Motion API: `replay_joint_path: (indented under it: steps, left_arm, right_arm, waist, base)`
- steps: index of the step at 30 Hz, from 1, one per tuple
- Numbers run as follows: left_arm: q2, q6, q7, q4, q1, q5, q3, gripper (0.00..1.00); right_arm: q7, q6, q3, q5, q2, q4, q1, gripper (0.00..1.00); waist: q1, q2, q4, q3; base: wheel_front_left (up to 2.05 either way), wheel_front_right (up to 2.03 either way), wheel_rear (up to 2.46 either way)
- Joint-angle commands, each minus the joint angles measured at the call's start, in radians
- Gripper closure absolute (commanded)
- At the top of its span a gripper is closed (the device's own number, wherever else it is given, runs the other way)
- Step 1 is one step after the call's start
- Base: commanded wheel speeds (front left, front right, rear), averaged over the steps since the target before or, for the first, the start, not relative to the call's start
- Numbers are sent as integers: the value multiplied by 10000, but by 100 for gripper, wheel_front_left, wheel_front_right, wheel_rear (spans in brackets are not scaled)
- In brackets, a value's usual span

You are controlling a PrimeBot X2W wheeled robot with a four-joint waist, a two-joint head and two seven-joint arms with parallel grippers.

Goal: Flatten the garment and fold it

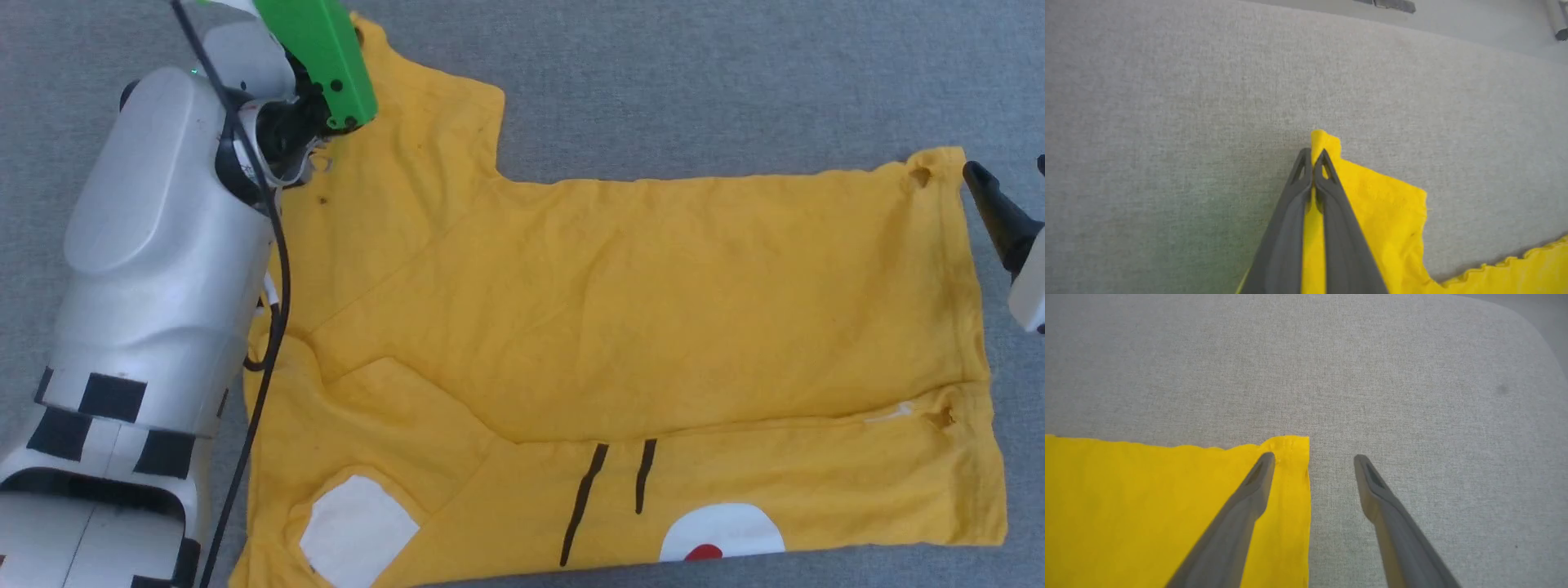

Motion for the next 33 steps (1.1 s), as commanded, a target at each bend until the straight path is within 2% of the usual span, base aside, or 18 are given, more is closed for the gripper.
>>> replay_joint_path:
  steps: [1, 7, 11, 16, 17, 18, 19, 25, 33]
  left_arm:
    - [-40, -95, -157, -238, 172, -193, 102, 100]
    - [-4, -219, -436, -1494, 690, -356, 178, 100]
    - [56, -135, -476, -2310, 989, -396, 205, 100]
    - [176, -25, -526, -3047, 1356, -371, 202, 100]
    - [203, 0, -526, -3154, 1429, -362, 195, 100]
    - [223, 20, -529, -3230, 1478, -361, 198, 100]
    - [246, 39, -531, -3308, 1541, -365, 202, 100]
    - [287, -56, -870, -3746, 1932, -583, 429, 100]
    - [604, -357, -1269, -5069, 3353, -1264, 1001, 100]
  right_arm:
    - [316, -15, 140, -137, -151, 131, -311, 0]
    - [2167, -15, 1089, -572, -1017, 873, -1145, 0]
    - [2644, -15, 1495, -843, -1295, 1326, -1483, 0]
    - [2917, -15, 1857, -817, -1335, 1994, -1486, 0]
    - [3031, -15, 1887, -757, -1326, 2111, -1448, 19]
    - [3079, -15, 1903, -702, -1325, 2159, -1431, 78]
    - [3099, -15, 1877, -609, -1305, 2199, -1422, 100]
    - [2655, -15, 1530, -335, -1273, 1944, -1378, 100]
    - [1274, -15, 853, -418, -996, 1606, -577, 100]
  waist:
    - [-1, -1, 251, -206]
    - [-1, -1, 664, -90]
    - [-1, -1, 860, 124]
    - [-1, -1, 1011, 315]
    - [-1, -1, 1030, 328]
    - [-1, -1, 1041, 334]
    - [-1, -1, 1051, 322]
    - [-1, -1, 1012, -258]
    - [-1, -1, 966, -1887]
  base:
    - [0, 0, 0]
    - [0, 0, 0]
    - [0, 0, 0]
    - [0, 0, 0]
    - [0, 0, 0]
    - [0, 0, 0]
    - [0, 0, 0]
    - [0, 0, 0]
    - [0, 0, 0]
